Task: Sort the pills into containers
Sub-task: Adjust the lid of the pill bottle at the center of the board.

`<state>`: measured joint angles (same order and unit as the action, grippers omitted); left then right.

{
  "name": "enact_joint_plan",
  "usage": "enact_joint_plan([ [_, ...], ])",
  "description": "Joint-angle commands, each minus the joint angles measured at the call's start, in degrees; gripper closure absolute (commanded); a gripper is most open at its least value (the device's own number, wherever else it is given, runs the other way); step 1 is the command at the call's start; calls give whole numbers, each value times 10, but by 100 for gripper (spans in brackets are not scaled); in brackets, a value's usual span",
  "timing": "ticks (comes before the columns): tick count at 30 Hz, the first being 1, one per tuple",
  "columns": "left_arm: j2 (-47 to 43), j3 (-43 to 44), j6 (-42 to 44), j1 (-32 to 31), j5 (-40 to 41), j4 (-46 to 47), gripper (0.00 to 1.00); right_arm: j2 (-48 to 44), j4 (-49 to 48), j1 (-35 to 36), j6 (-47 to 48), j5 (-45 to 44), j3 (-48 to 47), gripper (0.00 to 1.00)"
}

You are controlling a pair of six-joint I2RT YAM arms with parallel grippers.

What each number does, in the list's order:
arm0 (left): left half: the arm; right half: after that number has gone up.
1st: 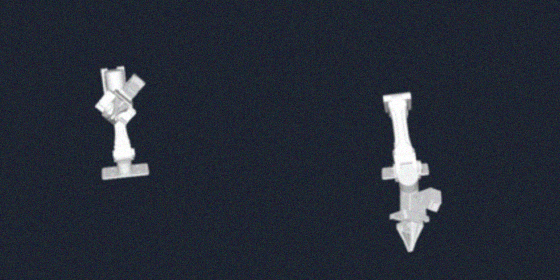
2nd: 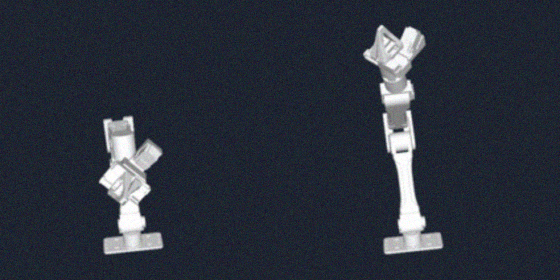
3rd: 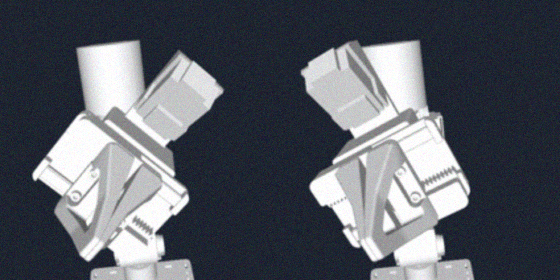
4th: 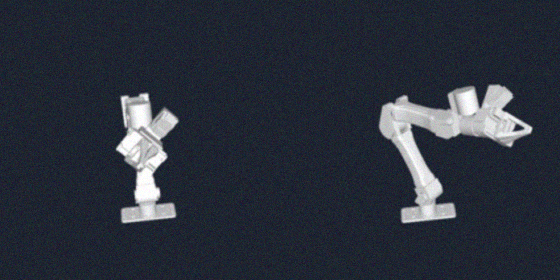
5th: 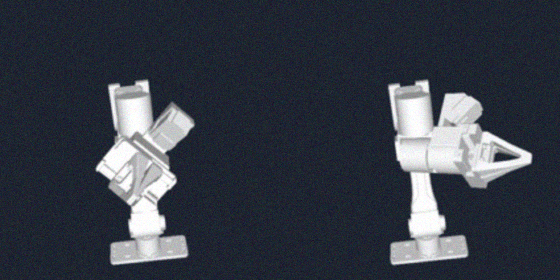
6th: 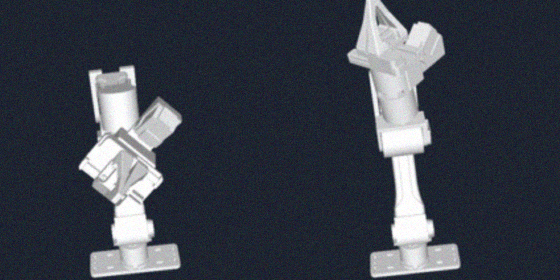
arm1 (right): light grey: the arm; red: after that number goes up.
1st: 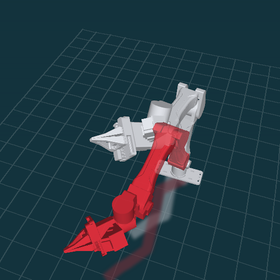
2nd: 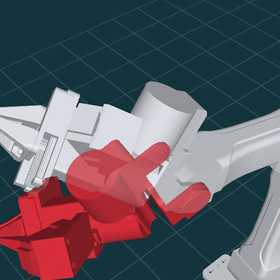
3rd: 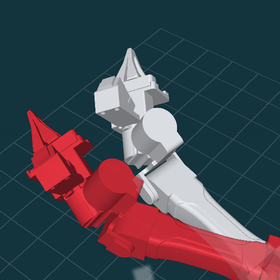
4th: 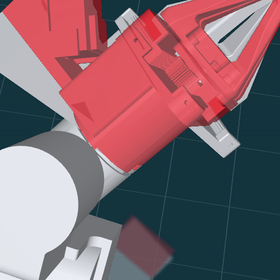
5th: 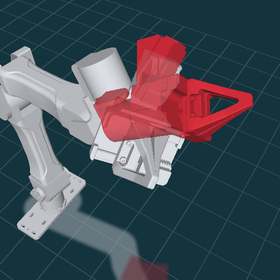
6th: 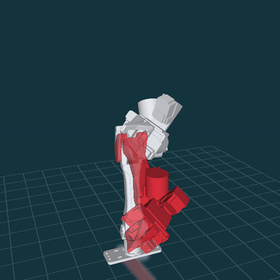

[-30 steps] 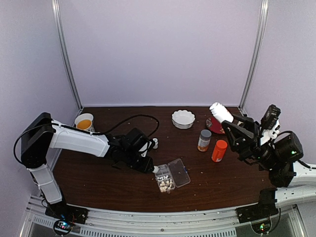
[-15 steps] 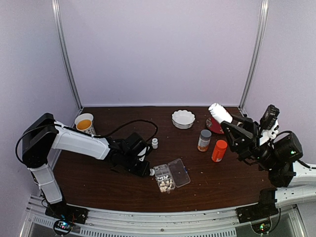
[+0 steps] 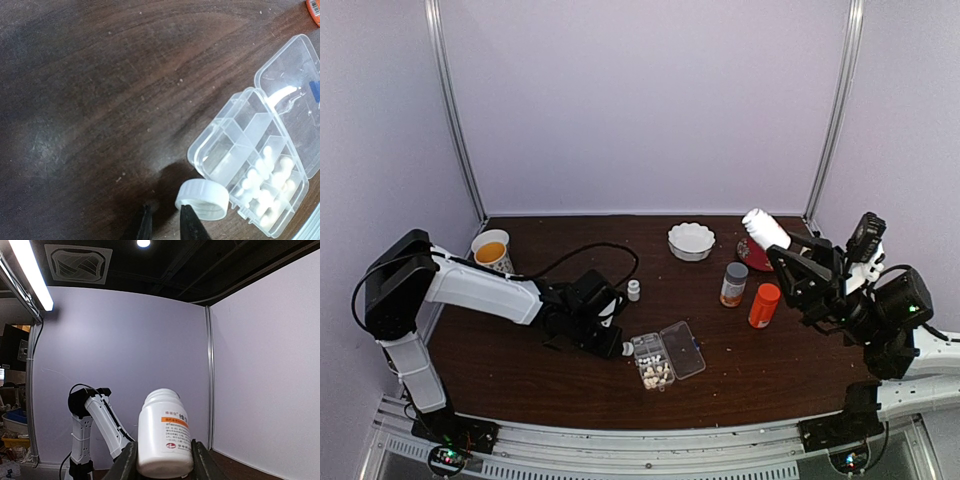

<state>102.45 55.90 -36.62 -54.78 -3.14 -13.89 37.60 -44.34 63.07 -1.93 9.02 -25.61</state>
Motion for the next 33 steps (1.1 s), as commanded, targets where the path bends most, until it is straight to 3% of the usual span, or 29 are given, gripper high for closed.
enact_joint_plan([
  [1,9,-7,-6,3,8,26,78,-9,-4,-1,-6,5,0,100],
  [33,0,-54,-7,3,81,-36,82,19,-6,-1,-12,18,-21,100],
])
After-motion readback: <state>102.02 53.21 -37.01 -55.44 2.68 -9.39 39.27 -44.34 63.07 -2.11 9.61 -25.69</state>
